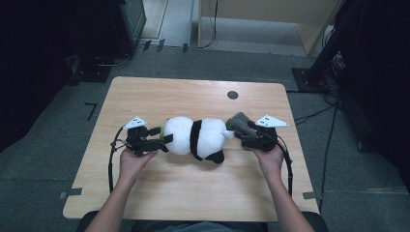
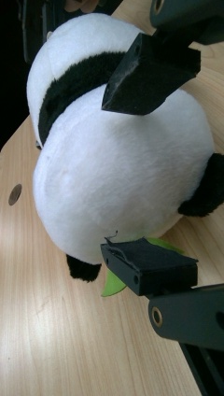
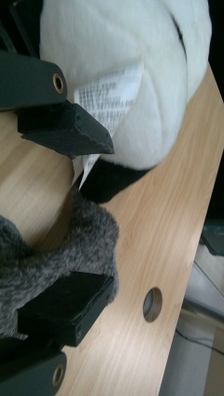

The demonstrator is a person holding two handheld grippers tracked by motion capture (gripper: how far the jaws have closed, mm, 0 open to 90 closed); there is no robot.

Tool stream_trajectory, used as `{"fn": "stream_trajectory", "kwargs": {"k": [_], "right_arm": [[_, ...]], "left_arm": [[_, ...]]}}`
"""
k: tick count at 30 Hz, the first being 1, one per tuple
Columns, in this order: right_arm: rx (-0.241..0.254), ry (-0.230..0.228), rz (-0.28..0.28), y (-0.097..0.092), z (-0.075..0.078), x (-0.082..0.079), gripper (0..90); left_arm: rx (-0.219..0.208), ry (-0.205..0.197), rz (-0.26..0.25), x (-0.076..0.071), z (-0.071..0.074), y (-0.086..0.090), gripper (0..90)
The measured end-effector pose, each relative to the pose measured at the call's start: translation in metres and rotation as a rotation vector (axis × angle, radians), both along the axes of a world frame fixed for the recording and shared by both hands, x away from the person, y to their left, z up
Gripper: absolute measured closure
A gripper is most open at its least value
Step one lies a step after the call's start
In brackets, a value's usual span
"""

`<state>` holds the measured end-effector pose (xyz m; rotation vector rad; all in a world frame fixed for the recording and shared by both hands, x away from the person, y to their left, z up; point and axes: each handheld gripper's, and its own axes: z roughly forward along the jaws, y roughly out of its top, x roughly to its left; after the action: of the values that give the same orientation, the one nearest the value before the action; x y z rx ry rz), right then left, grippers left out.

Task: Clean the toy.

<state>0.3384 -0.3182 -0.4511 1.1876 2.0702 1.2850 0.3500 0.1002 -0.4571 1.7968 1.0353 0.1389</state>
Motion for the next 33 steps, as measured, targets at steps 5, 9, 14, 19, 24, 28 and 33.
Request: {"fn": "stream_trajectory", "kwargs": {"k": [5, 9, 14, 19, 24, 28, 33], "right_arm": [[0.007, -0.049, -0.091, -0.003, -0.013, 0.003, 32.7], [-0.008, -0.067, -0.147, -0.002, -0.025, 0.006, 33.5], [-0.056, -0.054, -0.164, 0.0, -0.035, 0.013, 34.6], [-0.076, -0.029, -0.197, 0.0, -0.049, 0.022, 38.3], [-0.089, -0.005, -0.238, -0.002, -0.061, 0.03, 46.4], [-0.079, 0.022, -0.264, -0.004, -0.067, 0.034, 51.9], [-0.104, 0.122, -0.276, -0.007, -0.069, 0.04, 56.9]], "left_arm": [[0.002, -0.01, -0.005, 0.0, -0.001, -0.003, 26.9], [-0.006, -0.001, -0.006, 0.001, -0.003, -0.004, 26.9], [-0.005, 0.004, -0.016, 0.001, -0.003, -0.004, 26.8], [0.023, -0.017, -0.019, -0.002, -0.001, -0.005, 26.6], [0.03, -0.001, -0.018, 0.0, -0.003, -0.007, 22.5], [0.033, -0.007, -0.023, 0.0, -0.004, -0.007, 21.2], [0.041, -0.02, -0.018, -0.001, -0.004, -0.008, 20.4]]}}
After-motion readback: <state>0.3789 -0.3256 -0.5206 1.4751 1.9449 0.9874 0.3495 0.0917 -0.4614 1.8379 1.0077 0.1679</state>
